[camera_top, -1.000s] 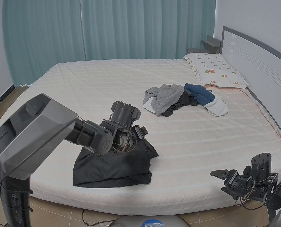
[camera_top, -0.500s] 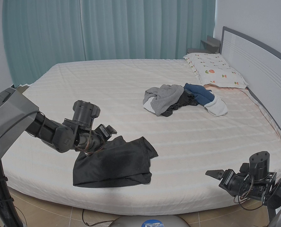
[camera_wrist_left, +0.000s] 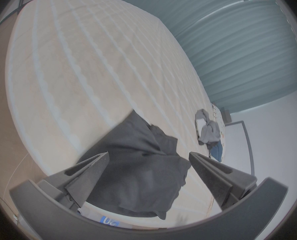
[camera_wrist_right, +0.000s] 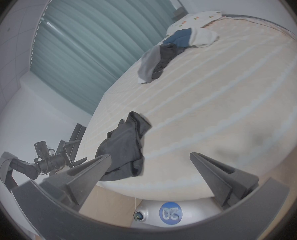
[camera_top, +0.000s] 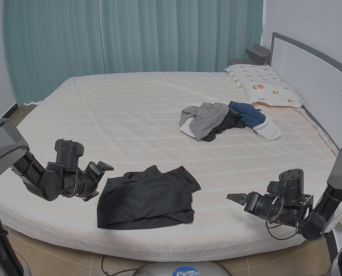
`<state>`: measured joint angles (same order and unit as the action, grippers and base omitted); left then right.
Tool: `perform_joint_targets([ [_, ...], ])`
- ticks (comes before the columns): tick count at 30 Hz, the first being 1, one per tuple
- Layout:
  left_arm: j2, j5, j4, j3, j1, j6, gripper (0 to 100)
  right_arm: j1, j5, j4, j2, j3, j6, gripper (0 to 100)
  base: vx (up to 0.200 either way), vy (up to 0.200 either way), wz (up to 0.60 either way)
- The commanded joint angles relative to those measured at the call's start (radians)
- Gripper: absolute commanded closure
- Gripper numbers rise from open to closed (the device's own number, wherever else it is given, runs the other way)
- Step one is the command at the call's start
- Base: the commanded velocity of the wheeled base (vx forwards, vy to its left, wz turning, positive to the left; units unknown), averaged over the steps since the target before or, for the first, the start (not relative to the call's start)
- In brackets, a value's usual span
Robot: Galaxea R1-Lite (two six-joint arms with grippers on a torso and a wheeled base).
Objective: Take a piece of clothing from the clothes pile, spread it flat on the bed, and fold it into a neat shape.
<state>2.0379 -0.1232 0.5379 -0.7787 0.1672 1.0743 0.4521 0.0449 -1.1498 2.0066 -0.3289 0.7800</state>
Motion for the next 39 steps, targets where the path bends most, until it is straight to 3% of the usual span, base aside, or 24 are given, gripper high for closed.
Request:
perform_joint_targets([
  [1, 0.013, -0.021, 0.088, 0.095, -0.054, 0.004, 0, 0.005, 0.038, 0.002, 0.132, -0.114, -0.057, 0, 0.000, 0.200, 0.00],
  [4, 0.039, -0.018, 0.160, 0.128, -0.052, 0.007, 0, -0.001, 0.093, 0.002, 0.169, -0.139, -0.094, 0, 0.000, 0.200, 0.00],
  [13, 0.077, -0.027, 0.225, 0.153, -0.055, 0.039, 0, -0.064, 0.167, 0.002, 0.251, -0.197, -0.169, 0, 0.000, 0.200, 0.00],
  [21, 0.082, -0.026, 0.226, 0.159, -0.055, 0.042, 0, -0.116, 0.216, 0.007, 0.313, -0.271, -0.209, 0, 0.000, 0.000, 0.00],
  [28, 0.084, -0.026, 0.226, 0.159, -0.054, 0.038, 0, -0.118, 0.216, 0.038, 0.347, -0.331, -0.211, 0, 0.000, 0.000, 0.00],
  [29, 0.085, -0.026, 0.226, 0.159, -0.054, 0.036, 0, -0.118, 0.214, 0.038, 0.351, -0.329, -0.212, 100, 0.000, 0.000, 0.00],
  [39, 0.091, -0.024, 0.228, 0.159, -0.052, 0.030, 0, -0.151, 0.211, 0.025, 0.348, -0.274, -0.249, 100, 0.000, 0.000, 0.00],
])
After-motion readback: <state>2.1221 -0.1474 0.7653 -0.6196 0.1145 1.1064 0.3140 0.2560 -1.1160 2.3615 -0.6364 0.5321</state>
